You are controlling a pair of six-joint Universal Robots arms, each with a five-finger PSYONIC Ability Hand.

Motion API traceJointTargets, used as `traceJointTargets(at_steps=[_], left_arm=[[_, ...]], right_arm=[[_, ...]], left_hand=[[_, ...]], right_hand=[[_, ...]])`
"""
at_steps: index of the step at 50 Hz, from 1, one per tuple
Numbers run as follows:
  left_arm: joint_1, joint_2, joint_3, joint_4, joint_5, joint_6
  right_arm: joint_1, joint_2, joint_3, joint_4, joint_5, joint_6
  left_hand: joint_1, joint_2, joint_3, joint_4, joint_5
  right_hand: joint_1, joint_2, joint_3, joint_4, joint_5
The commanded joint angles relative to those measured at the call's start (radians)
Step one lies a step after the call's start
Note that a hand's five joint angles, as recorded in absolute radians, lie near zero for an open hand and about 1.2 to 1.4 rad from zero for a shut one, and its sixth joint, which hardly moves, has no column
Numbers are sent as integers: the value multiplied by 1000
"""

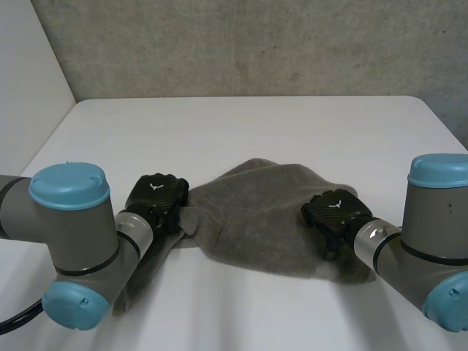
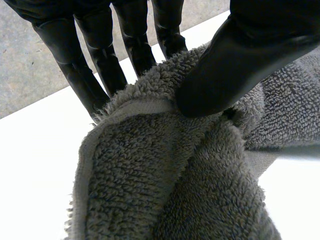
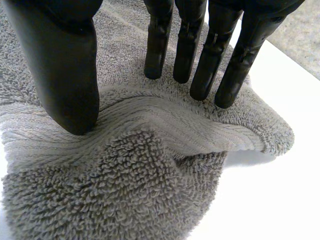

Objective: Fold the towel.

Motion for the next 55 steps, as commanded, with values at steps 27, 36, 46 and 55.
traceJointTargets(at_steps=[27,36,46,55], left_arm=[[94,-21,145,25,80,70],[94,-61,182,27,80,67],[92,-83,180,27,81,64],[92,-83,176,30,83,64]], right_arm=[[-44,-199,54,201,-26,-261],[-60,-221,228,45,-35,-268],[-70,-173,296,-149,-35,-265],[-63,-58,264,-210,-26,-268]], left_hand=[[44,25,15,32,-147],[44,25,15,32,-147],[44,25,15,32,-147],[44,25,15,32,-147]], right_hand=[[38,18,28,18,61],[-39,-58,-48,-58,-15],[-27,-46,-36,-47,-3],[499,479,490,479,522]])
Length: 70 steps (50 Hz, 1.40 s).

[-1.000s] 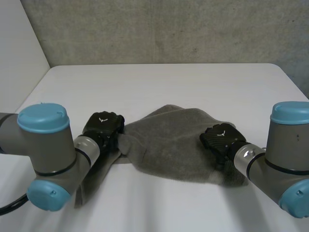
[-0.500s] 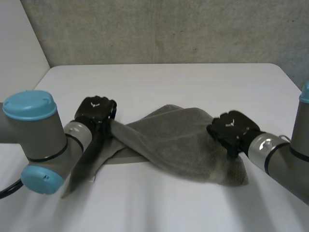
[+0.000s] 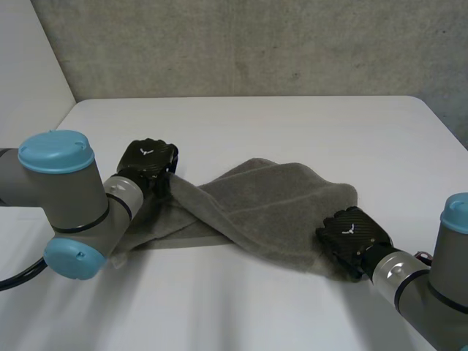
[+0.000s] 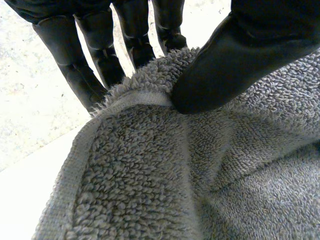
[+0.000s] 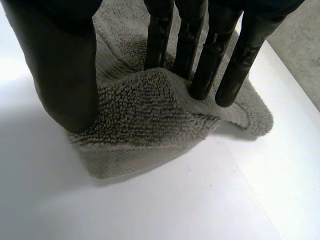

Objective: Fold the towel.

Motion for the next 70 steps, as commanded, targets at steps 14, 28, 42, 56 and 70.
traceJointTargets(at_steps=[14,28,42,56,70], left_arm=[[5,22,188,31,1,-2],[38,212,174,335,-58,-34],[31,248,-148,34,17,-6],[-61,311,-205,8,37,1],[-81,-21,100,10,12,1]], right_arm=[[4,44,-439,-141,0,52],[-16,-28,-631,-188,-167,345],[-96,78,-628,439,-232,265],[-182,119,-766,587,-282,453],[-162,515,-1007,555,-187,420]], left_hand=[[-57,-91,-145,-123,-268],[-57,-91,-145,-123,-268],[-57,-91,-145,-123,-268],[-57,-91,-145,-123,-268],[-57,-91,-145,-123,-268]], right_hand=[[778,760,782,780,795],[778,760,782,780,795],[778,760,782,780,795],[778,760,782,780,795],[778,760,782,780,795]])
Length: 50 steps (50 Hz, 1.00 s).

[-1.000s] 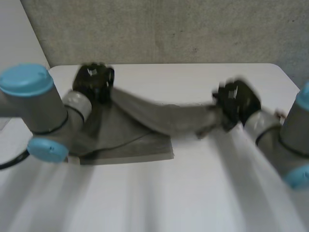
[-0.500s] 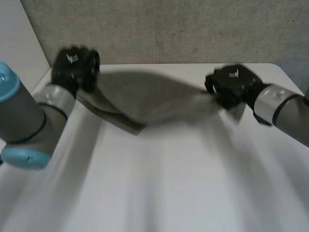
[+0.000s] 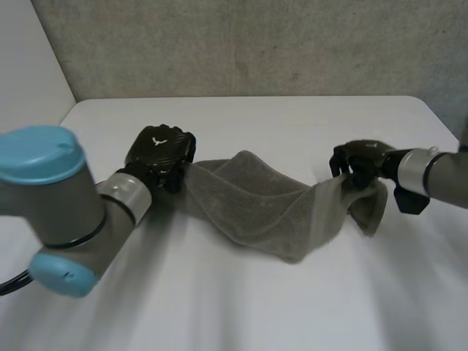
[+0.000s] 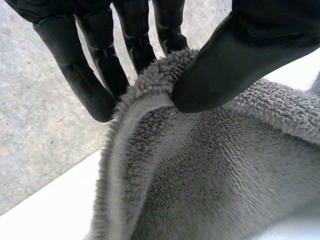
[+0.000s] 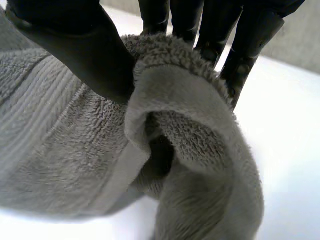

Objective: Fold the towel.

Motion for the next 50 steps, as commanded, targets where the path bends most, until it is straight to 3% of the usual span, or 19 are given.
traceJointTargets(at_steps=[1,6,7,8,9,10,12,21,28,38,50], left_arm=[[-2,-188,199,-6,-23,-2],[0,-238,257,-1,-66,0],[1,-245,265,2,-70,0],[1,-245,265,2,-70,0],[1,-251,271,3,-72,0],[1,-251,271,3,-72,0],[1,-263,277,14,-75,0],[1,-268,274,16,-81,0],[6,-265,265,16,-81,0],[10,-258,260,13,-83,-2],[10,-257,257,13,-83,-2]], right_arm=[[14,137,-127,-74,85,-28],[17,128,-129,-216,172,-27],[17,120,-120,-244,198,-27],[17,120,-120,-244,198,-27],[17,106,-103,-256,209,-27],[17,106,-103,-256,209,-27],[19,45,-43,-263,214,-36],[62,-141,201,-318,204,-39],[126,-296,464,-379,204,-27],[234,-270,590,-502,218,-18],[272,-92,485,-542,256,47]], left_hand=[[-57,-96,-150,-123,-277],[-57,-96,-150,-123,-277],[-57,-96,-150,-123,-277],[-57,-96,-150,-123,-277],[-57,-96,-150,-123,-277],[-57,-96,-150,-123,-277],[-57,-96,-150,-123,-277],[-57,-96,-150,-123,-277],[-57,-96,-150,-123,-277],[-57,-96,-150,-123,-277],[-57,-96,-150,-123,-277]], right_hand=[[72,93,53,57,71],[72,93,53,57,71],[-224,-202,-242,-239,-224],[-226,-205,-245,-242,-227],[-619,-597,-637,-634,-619],[-623,-601,-641,-638,-623],[-1035,-1014,-1054,-1050,-1036],[-1054,-1033,-1073,-1069,-1055],[-885,-863,-903,-900,-885],[-846,-824,-864,-861,-847],[-823,-801,-841,-838,-823]])
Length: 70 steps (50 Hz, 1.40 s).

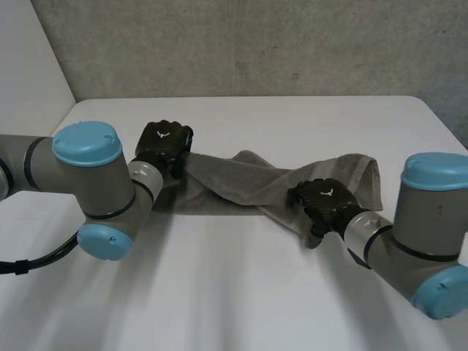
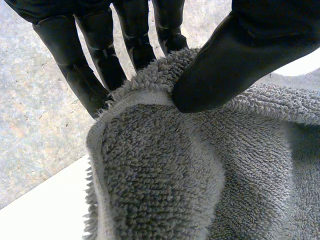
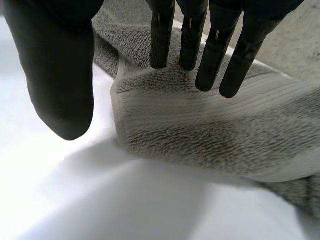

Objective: Fold the towel.

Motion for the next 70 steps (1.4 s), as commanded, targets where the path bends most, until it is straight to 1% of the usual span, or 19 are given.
traceJointTargets(at_steps=[1,6,11,12,14,15,16,17,18,24,30,32,35,37,43,52,59,62,70], left_arm=[[0,-1,-2,1,0,0],[1,-1,-17,5,3,3],[1,-3,-18,5,5,3],[1,-3,-18,5,5,3],[1,-3,-18,5,5,3],[1,-3,-18,5,5,3],[1,-4,-18,5,5,3],[1,-4,-18,5,5,3],[1,-3,-18,5,5,3],[1,6,-18,4,3,3],[3,71,-22,-6,3,5],[6,126,-28,-9,5,6],[6,160,-31,-12,5,6],[15,233,-52,-27,11,6],[17,368,-95,-70,18,28],[3,373,-173,-108,17,147],[9,211,-198,-101,14,276],[12,180,-195,-99,12,282],[35,42,-115,-90,14,293]], right_arm=[[17,92,-75,-8,34,22],[29,134,-115,-27,67,22],[33,177,-139,-53,104,14],[33,177,-139,-53,104,14],[32,181,-142,-62,127,14],[32,181,-142,-62,127,14],[30,180,-142,-68,138,14],[30,180,-142,-68,138,14],[27,174,-142,-74,145,16],[20,108,-145,-77,141,16],[13,-41,-196,-41,138,8],[-14,-125,-239,40,123,-24],[-42,-176,-263,90,106,-49],[-88,-263,-308,172,49,-99],[-135,-358,-403,300,-9,-138],[-212,-336,-428,421,-48,-161],[-209,-230,-428,427,-49,-199],[-207,-201,-429,427,-49,-202],[-172,-12,-475,424,-48,-237]], left_hand=[[-57,-96,-151,-123,-277],[-57,-96,-151,-123,-277],[-57,-96,-151,-123,-277],[-57,-96,-151,-123,-277],[-57,-96,-151,-123,-277],[-57,-96,-151,-123,-277],[-57,-96,-151,-123,-277],[-57,-96,-151,-123,-277],[-57,-96,-151,-123,-277],[-57,-96,-151,-123,-277],[-57,-96,-151,-123,-277],[-57,-96,-151,-123,-277],[-57,-96,-151,-123,-277],[-57,-96,-151,-123,-277],[-57,-96,-151,-123,-277],[-57,-96,-151,-123,-277],[-198,-236,-291,-264,-417],[-212,-251,-306,-278,-432],[-212,-251,-306,-278,-432]], right_hand=[[24,33,22,21,10],[77,86,75,73,63],[364,373,362,360,350],[364,374,363,361,351],[639,648,637,636,625],[640,650,639,637,627],[777,786,776,774,764],[778,788,777,775,765],[917,926,915,914,903],[918,928,917,915,905],[918,928,917,915,905],[918,928,917,915,905],[918,928,917,915,905],[918,928,917,915,905],[918,928,917,915,905],[918,928,917,915,905],[918,928,917,915,905],[918,928,917,915,905],[918,928,917,915,905]])
